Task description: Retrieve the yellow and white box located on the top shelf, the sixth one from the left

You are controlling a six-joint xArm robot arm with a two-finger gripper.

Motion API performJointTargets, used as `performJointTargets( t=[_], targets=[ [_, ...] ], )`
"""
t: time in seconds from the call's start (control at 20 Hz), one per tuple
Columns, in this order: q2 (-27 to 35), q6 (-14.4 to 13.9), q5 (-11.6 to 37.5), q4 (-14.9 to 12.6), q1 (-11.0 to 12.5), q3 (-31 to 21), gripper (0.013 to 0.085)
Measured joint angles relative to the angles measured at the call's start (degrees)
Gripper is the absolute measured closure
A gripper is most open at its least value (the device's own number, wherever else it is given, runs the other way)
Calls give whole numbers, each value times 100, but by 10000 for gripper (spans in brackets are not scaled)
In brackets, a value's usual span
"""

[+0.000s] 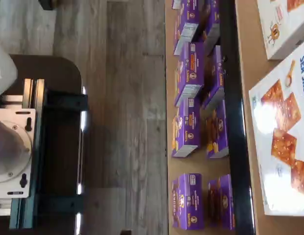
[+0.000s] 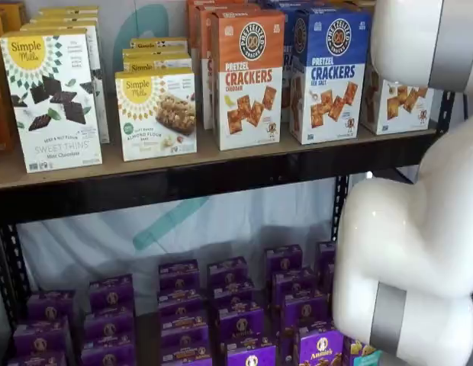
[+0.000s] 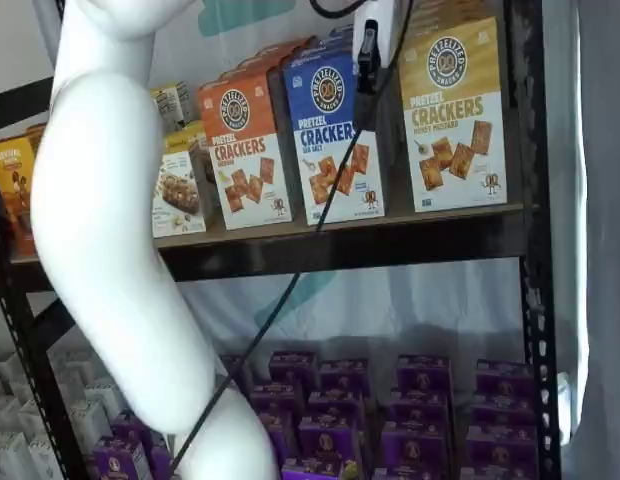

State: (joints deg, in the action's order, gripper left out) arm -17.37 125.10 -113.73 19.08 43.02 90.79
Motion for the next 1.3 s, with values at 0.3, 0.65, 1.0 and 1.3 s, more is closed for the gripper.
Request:
performJointTargets(
  t=[0.3,0.65,1.0,1.3],
  targets=[
    [-323,-105,215,-279,-246,-262,130],
    [-643,-129,638,734,196,-576,130],
    [-989,-104,1616,1918,592,-1043,130],
    [-760,-83,1970,2111,592,-828,130]
  ],
)
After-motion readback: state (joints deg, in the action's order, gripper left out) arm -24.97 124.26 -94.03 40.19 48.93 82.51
